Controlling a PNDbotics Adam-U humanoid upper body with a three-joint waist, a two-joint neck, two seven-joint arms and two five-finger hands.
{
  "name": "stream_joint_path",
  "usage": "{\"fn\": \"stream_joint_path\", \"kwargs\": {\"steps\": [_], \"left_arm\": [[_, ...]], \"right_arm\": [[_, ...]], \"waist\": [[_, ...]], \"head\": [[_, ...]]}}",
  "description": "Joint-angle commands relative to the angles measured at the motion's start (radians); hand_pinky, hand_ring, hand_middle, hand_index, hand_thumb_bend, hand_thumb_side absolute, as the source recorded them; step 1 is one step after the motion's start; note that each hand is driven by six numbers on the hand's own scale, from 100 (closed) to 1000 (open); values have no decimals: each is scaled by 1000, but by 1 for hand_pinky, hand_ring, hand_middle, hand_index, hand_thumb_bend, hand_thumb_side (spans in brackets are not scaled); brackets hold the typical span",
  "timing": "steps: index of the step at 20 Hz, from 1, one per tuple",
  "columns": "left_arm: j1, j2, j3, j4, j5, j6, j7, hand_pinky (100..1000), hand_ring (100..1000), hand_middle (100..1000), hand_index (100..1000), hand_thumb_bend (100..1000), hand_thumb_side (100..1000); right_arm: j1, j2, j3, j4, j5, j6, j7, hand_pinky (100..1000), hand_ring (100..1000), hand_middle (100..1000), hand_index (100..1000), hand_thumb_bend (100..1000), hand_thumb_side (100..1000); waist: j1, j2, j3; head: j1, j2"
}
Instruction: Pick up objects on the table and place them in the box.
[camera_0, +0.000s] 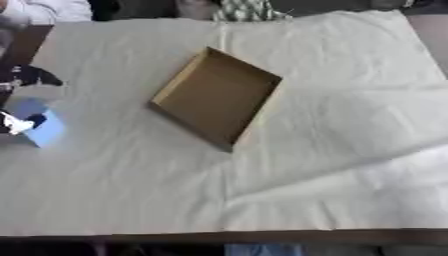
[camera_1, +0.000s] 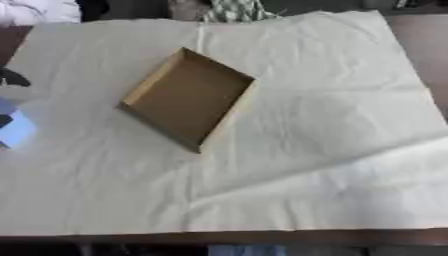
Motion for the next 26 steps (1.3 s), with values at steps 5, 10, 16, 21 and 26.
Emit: {"fn": "stream_joint_path", "kwargs": {"steps": [5, 10, 16, 21, 26], "left_arm": [[-16, 62, -21, -62, -169, -254, -205, 923, 954, 939, 993, 629, 739], [-15, 66, -51, -34, -357, -254, -14, 908, 941, 929, 981, 737, 533], [-25, 46, -53, 40, -524, -254, 200, 895, 932, 931, 979, 717, 518], [-28, 25, -32, 96, -624, -254, 347, 894, 933, 939, 985, 648, 490], [-29, 9, -17, 106, -612, -254, 426, 860, 909, 915, 978, 467, 415]], "right_arm": [[4, -11, -7, -20, -4, 10, -1, 696, 736, 626, 811, 100, 572], [5, -5, -9, -25, -3, 15, 0, 695, 737, 625, 811, 100, 574], [6, -4, -10, -24, -4, 17, -1, 695, 737, 624, 811, 100, 571], [7, 1, -11, -22, -7, 17, 1, 695, 736, 623, 811, 100, 574], [7, 0, -11, -17, -9, 14, 3, 694, 736, 622, 811, 100, 572]], "waist": [[10, -23, 10], [14, -21, 16], [12, -19, 14], [8, -18, 11], [5, -16, 10]], "head": [[-19, 7], [-33, 7], [-30, 7], [-26, 7], [-25, 7]]}}
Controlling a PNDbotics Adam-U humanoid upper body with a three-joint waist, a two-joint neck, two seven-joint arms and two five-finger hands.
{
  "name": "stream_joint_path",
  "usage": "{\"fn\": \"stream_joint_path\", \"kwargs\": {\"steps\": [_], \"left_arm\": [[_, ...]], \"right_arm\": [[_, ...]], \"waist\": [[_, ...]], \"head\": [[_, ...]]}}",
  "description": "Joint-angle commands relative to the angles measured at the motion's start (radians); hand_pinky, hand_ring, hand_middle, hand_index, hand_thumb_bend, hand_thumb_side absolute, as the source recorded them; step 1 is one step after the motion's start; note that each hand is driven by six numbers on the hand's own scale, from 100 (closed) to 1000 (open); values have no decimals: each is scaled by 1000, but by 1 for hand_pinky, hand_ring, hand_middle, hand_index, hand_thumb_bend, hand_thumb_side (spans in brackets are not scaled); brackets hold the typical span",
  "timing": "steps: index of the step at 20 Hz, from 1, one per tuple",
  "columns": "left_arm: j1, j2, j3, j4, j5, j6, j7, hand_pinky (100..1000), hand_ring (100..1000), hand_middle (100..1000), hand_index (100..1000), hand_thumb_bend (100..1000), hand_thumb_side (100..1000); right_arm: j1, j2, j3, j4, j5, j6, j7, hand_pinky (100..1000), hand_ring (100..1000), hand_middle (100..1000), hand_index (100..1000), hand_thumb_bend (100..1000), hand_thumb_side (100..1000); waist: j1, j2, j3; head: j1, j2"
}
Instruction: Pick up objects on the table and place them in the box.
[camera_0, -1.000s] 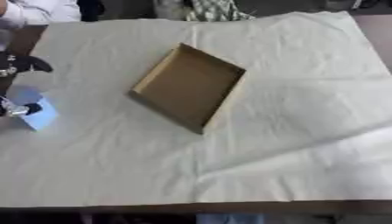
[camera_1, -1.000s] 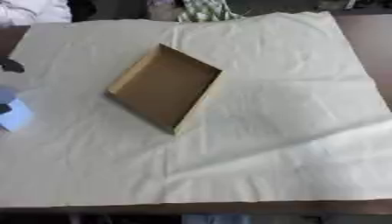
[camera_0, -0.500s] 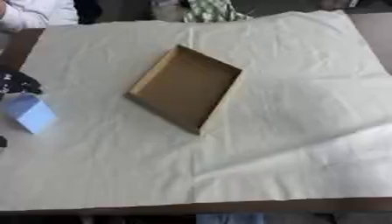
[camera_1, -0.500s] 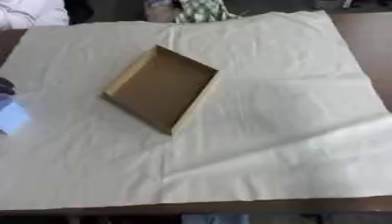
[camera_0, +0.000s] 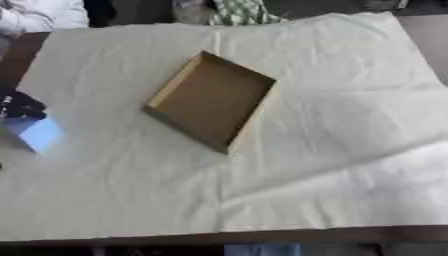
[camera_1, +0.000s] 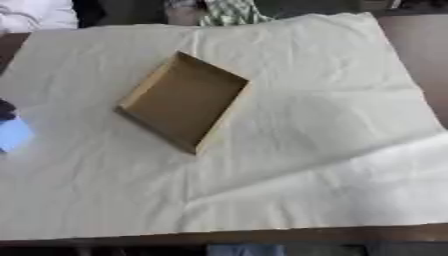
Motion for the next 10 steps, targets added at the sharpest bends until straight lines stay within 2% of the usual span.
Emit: {"fn": "stream_joint_path", "kwargs": {"steps": [1, 6, 10], "left_arm": [[-17, 17, 23, -10, 26, -1, 27, 860, 909, 916, 977, 461, 410], [-18, 14, 43, -31, 109, -1, -30, 854, 907, 918, 979, 413, 394], [-20, 18, 54, -48, 172, -1, -112, 863, 913, 927, 979, 439, 408]], "right_arm": [[-6, -17, -9, -12, -9, 0, 2, 694, 736, 622, 811, 100, 572], [-5, -14, -10, -8, -12, -1, 5, 694, 736, 621, 811, 100, 572], [-4, -15, -11, -5, -15, -2, 6, 694, 736, 621, 812, 100, 572]], "waist": [[-1, -12, 1], [-2, -10, -2], [-3, -9, -2]], "head": [[3, 7], [3, 7], [5, 7]]}}
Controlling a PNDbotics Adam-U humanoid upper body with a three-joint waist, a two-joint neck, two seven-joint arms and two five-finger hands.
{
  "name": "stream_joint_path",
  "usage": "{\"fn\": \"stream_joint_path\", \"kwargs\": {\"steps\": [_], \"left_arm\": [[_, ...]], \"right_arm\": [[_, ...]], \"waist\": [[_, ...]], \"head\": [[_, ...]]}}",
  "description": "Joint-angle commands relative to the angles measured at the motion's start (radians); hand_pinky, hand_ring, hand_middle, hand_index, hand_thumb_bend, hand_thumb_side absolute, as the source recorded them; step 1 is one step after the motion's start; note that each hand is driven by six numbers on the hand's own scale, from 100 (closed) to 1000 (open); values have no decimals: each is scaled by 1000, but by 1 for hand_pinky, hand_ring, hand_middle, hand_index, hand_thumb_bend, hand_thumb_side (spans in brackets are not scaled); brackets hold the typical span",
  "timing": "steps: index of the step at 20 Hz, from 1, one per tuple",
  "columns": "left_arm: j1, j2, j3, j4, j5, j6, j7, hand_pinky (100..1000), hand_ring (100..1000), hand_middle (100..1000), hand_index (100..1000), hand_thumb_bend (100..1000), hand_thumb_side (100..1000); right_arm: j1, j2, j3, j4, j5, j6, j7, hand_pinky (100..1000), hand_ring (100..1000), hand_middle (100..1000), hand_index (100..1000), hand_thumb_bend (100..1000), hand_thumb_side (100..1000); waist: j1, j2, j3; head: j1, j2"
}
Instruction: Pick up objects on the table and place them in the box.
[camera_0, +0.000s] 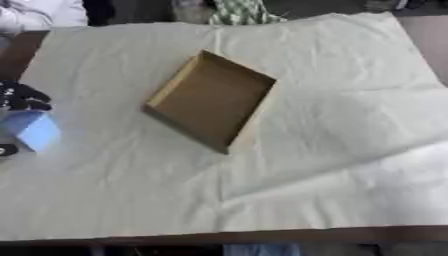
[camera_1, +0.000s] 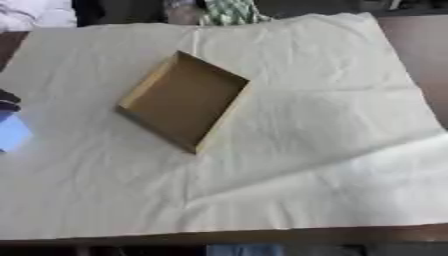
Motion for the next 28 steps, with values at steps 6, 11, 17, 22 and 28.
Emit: {"fn": "stream_joint_path", "kwargs": {"steps": [6, 11, 17, 22, 28], "left_arm": [[-33, 20, 41, 5, 73, 0, -131, 869, 920, 939, 988, 451, 408], [-44, 1, 58, 42, 86, 0, -156, 867, 920, 944, 992, 419, 394], [-57, -17, 53, 80, 82, 0, -200, 867, 921, 942, 985, 398, 394], [-65, -20, 57, 98, 80, 0, -240, 863, 917, 940, 975, 396, 386], [-68, -32, 60, 117, 93, 0, -253, 832, 900, 933, 973, 349, 361]], "right_arm": [[-4, -15, -11, -4, -13, -4, 5, 694, 736, 621, 812, 100, 571], [-3, -13, -11, 0, -16, -5, 8, 694, 737, 620, 812, 100, 570], [-2, -11, -12, 5, -20, -9, 11, 694, 737, 620, 813, 100, 568], [-1, -9, -12, 6, -21, -9, 11, 694, 737, 619, 813, 100, 569], [0, -6, -14, 8, -24, -10, 11, 694, 737, 618, 813, 100, 568]], "waist": [[-2, -13, -2], [-6, -11, -5], [-10, -7, -8], [-9, -6, -8], [-11, -2, -12]], "head": [[8, 7], [13, 7], [16, 7], [17, 7], [19, 7]]}}
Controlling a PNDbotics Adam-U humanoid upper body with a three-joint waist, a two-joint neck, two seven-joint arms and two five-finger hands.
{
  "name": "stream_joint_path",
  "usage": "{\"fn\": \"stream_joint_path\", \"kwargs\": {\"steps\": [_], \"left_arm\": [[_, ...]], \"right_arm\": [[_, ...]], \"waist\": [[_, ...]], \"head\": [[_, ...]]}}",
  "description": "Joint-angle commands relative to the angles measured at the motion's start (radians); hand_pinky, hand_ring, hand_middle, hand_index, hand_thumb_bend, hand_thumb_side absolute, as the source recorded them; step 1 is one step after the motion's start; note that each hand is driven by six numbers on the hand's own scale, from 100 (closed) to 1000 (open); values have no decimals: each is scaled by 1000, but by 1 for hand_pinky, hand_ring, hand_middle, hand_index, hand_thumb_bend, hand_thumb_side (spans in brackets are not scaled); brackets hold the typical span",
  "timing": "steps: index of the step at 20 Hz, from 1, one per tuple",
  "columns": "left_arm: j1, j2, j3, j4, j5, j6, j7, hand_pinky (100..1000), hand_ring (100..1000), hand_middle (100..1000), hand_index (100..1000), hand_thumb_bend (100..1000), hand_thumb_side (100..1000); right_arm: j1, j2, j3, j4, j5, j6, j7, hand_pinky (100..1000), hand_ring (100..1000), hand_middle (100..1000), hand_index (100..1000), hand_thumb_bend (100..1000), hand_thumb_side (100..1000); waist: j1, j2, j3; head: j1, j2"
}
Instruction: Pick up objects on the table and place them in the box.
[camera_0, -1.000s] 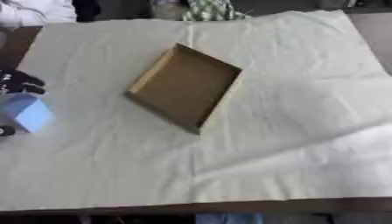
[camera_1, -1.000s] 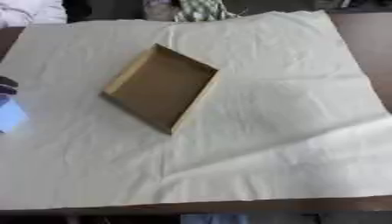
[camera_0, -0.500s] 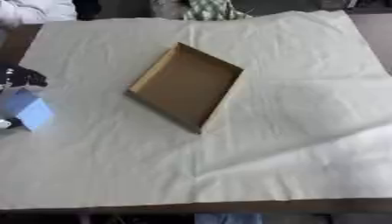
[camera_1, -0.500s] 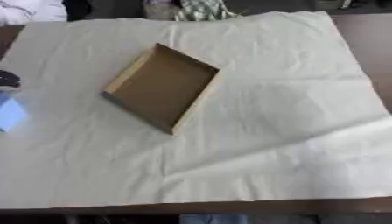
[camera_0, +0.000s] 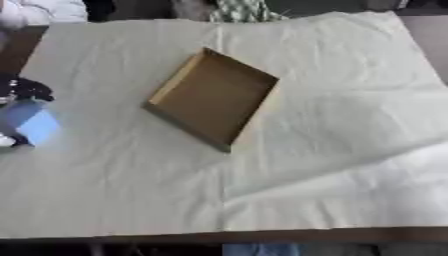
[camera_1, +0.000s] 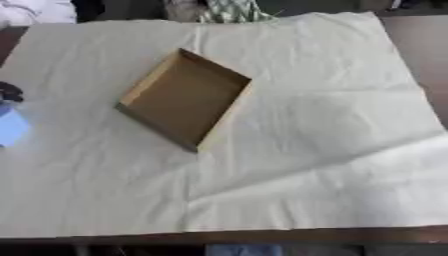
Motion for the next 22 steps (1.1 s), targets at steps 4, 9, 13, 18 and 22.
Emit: {"fn": "stream_joint_path", "kwargs": {"steps": [4, 9, 13, 18, 22], "left_arm": [[-27, 12, 13, 18, 11, -83, -118, 834, 907, 937, 980, 333, 361], [-37, 12, 22, 34, 7, -83, -162, 852, 948, 948, 988, 394, 389], [-35, 3, 29, 63, -20, -83, -190, 714, 856, 930, 981, 335, 471], [-37, -20, 26, 98, -24, -83, -220, 634, 782, 904, 950, 271, 489], [-38, -24, 28, 101, -11, -83, -234, 604, 763, 883, 912, 243, 396]], "right_arm": [[-6, -15, -11, -8, -8, -5, 1, 694, 737, 618, 813, 100, 567], [-5, -12, -12, -8, -10, -6, -1, 693, 736, 617, 813, 100, 569], [-4, -10, -15, -9, -11, -5, -5, 693, 736, 617, 813, 100, 570], [-5, -8, -17, -9, -12, -5, -10, 692, 736, 616, 813, 100, 569], [-5, -7, -18, -7, -14, -5, -10, 692, 736, 615, 812, 100, 569]], "waist": [[-1, -10, -5], [1, -10, -5], [0, -10, -8], [-3, -8, -10], [-4, -7, -10]], "head": [[1, 6], [4, 6], [5, 5], [8, 4], [9, 4]]}}
